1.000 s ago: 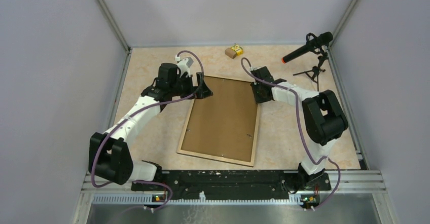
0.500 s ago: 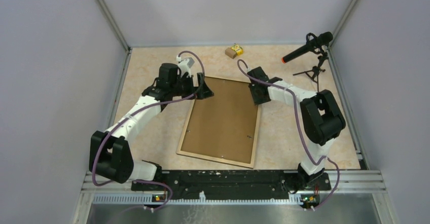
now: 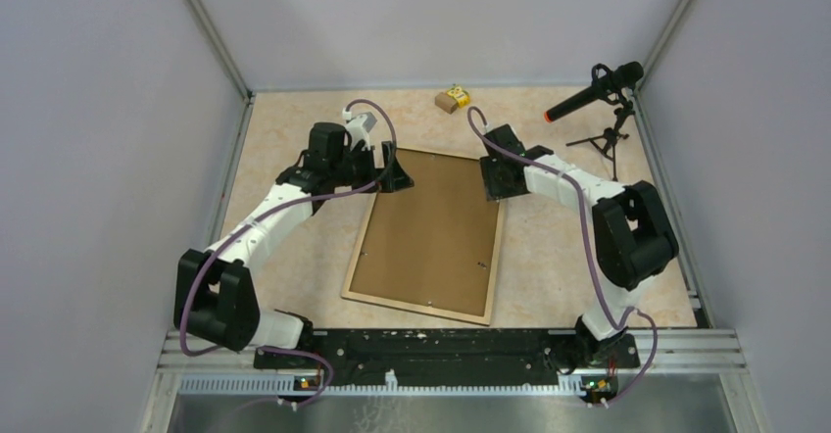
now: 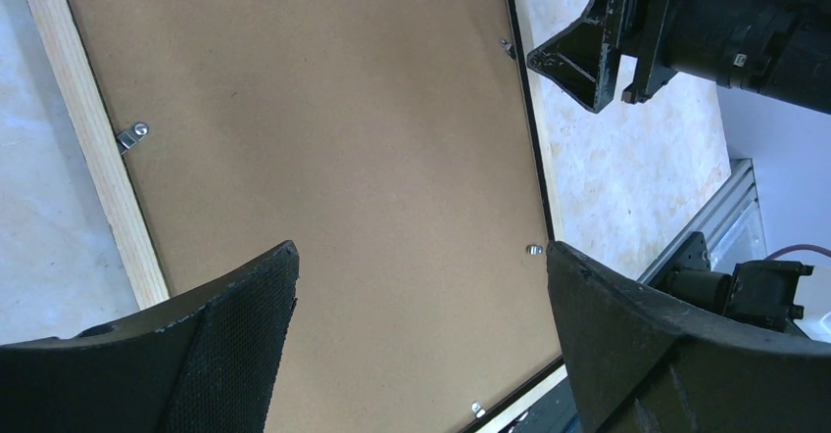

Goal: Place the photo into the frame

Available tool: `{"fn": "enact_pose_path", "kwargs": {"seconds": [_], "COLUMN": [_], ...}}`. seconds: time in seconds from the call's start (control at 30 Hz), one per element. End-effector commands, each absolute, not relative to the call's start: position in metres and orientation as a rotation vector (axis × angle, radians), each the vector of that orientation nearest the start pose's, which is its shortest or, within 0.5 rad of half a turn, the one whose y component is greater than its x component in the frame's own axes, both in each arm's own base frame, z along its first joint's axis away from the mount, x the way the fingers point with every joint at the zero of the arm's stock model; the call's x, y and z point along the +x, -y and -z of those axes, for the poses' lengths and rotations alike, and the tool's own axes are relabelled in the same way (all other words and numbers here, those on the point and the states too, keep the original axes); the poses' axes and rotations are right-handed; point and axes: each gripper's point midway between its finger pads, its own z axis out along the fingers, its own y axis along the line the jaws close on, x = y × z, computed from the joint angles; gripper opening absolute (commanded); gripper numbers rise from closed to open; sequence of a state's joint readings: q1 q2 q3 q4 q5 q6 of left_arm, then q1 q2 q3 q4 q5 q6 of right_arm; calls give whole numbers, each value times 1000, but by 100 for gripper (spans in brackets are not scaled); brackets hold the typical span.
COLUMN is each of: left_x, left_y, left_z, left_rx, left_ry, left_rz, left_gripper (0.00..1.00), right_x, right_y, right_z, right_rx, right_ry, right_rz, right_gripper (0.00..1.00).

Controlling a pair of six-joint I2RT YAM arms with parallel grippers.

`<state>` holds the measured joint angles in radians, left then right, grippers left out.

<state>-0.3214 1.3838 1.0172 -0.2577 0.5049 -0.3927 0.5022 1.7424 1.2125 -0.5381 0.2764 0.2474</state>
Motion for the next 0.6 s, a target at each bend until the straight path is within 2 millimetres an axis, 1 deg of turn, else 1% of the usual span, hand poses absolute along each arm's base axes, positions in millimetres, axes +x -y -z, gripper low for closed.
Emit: {"fn": "enact_pose_path", "kwargs": {"seconds": [0.0, 0.13, 0.33, 0.57], "left_x": [333, 333, 334, 334], "left_y": [213, 213, 212, 212], "left_z": [-185, -185, -185, -184], "left_rx": [230, 230, 223, 220], "left_ry": [-2224, -2224, -2226, -2228], "left_rz": [943, 944, 947, 951], "left_gripper": [98, 98, 98, 98], "right_x": [377, 382, 385, 386], "right_y": [-163, -162, -156, -154], "right_z": [-70, -62, -51, -38], "right_rx": [-236, -260, -270, -281], "right_ry": [-2519, -2517, -2524, -2540], "right_rz": [91, 119, 202, 234], "right_gripper": [54, 50, 42, 40]}}
